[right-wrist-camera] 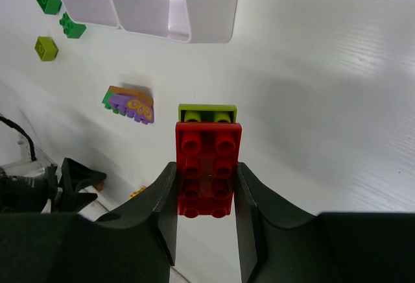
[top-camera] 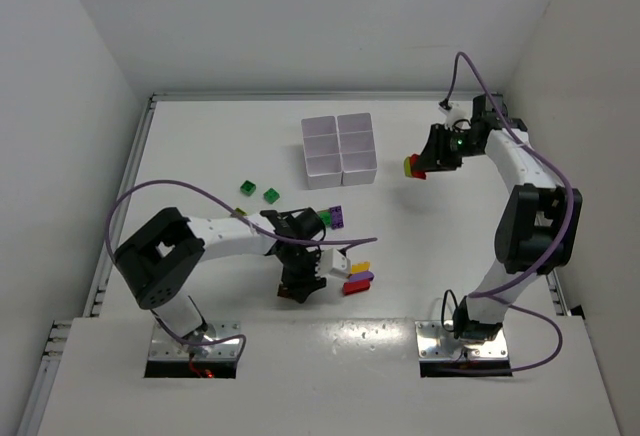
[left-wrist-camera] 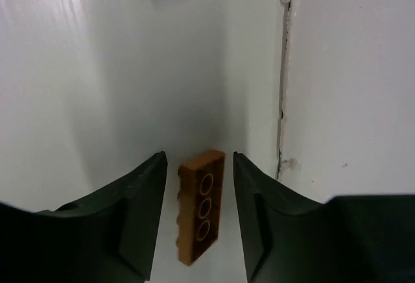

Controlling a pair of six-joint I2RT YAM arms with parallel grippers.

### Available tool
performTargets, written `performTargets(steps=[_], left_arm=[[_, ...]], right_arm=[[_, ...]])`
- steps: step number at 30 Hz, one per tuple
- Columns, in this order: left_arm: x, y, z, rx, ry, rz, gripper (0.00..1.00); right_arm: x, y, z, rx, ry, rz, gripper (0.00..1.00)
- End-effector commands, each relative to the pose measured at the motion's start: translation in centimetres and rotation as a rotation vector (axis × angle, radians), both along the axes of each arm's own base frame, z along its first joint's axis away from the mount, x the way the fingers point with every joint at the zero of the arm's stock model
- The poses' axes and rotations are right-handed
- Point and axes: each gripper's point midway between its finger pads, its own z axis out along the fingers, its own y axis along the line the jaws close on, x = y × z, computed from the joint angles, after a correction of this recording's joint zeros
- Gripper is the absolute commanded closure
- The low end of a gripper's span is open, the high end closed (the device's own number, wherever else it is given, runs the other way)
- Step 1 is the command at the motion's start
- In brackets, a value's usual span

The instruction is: Sort the legos into containers by color

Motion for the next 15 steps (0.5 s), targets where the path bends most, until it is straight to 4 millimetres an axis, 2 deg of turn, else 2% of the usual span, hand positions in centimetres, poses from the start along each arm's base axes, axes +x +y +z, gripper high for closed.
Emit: performTargets(steps=[1, 3, 5, 6, 8, 9, 10, 11, 12, 14, 15], left_arm=[[0.9, -2.5, 1.4, -0.098, -0.052, -0.037, 0.45], [1.4, -3.2, 2.7, -0.144, -0.083, -0.020, 0.44], [2.1, -4.2, 4.9, -0.210, -0.133, -0.013, 0.44], [2.9, -5.3, 7.7, -0.280, -0.174, 0.014, 0.44], [3.9, -6.2, 10.6, -0.334, -0.226, 0.050, 0.44], [4.5, -7.1, 13.7, -0.399, -0.257, 0.076, 0.44], [5.3, -7.2, 15.3, -0.426, -0.281, 0.106, 0.44], [5.6, -7.6, 16.9, -0.459, -0.294, 0.119, 0.44], [6.7, -8.2, 19.6, -0.514, -0.313, 0.170, 0.44], [8.0, -8.3, 22.0, -0.567, -0.301, 0.231, 0.44], [9.3, -8.1, 23.4, -0.593, -0.286, 0.284, 0.44]], right_arm=[[-0.1, 0.6, 2.1, 0.019, -0.066, 0.035, 1.00], [-0.4, 1.0, 2.0, 0.016, -0.064, 0.052, 1.00], [-0.5, 1.3, 2.2, 0.037, -0.073, 0.073, 1.00], [-0.7, 1.9, 2.9, 0.078, -0.075, 0.093, 1.00], [-1.5, 3.0, 3.9, 0.142, -0.087, 0.155, 1.00], [-1.9, 3.4, 4.3, 0.174, -0.089, 0.179, 1.00], [-2.0, 3.9, 4.4, 0.209, -0.103, 0.213, 1.00], [-2.9, 5.2, 6.1, 0.325, -0.113, 0.267, 1.00], [-3.5, 5.8, 7.0, 0.391, -0.119, 0.297, 1.00], [-4.8, 7.2, 9.4, 0.573, -0.127, 0.357, 1.00], [-4.9, 7.7, 10.1, 0.620, -0.132, 0.378, 1.00]])
